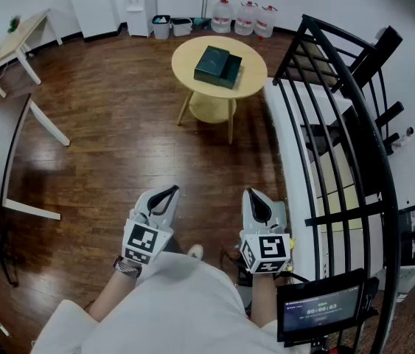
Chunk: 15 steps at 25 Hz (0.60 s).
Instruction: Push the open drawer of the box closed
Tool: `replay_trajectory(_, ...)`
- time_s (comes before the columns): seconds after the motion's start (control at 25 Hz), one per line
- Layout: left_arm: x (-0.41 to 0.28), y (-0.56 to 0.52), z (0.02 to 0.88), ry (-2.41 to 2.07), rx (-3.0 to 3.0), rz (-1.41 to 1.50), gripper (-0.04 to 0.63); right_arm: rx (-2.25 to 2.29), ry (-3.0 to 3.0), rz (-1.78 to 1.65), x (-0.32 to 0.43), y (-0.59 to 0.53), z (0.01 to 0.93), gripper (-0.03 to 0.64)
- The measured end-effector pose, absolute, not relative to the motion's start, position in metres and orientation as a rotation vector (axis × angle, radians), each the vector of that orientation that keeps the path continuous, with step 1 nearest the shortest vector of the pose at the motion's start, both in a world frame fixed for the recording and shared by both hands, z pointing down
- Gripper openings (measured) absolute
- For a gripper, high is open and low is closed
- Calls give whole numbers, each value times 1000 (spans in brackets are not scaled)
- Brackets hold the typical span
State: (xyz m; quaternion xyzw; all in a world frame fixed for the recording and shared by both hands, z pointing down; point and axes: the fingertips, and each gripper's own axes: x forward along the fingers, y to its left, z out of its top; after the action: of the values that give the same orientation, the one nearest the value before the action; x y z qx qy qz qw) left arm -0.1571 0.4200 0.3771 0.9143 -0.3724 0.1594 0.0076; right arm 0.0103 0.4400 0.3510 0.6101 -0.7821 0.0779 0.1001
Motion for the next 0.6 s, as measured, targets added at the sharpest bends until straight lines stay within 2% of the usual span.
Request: replay_trajectory(0.6,-124,355,393,-1133,2848,507,8,1883,-2263,295,59,392,369,2)
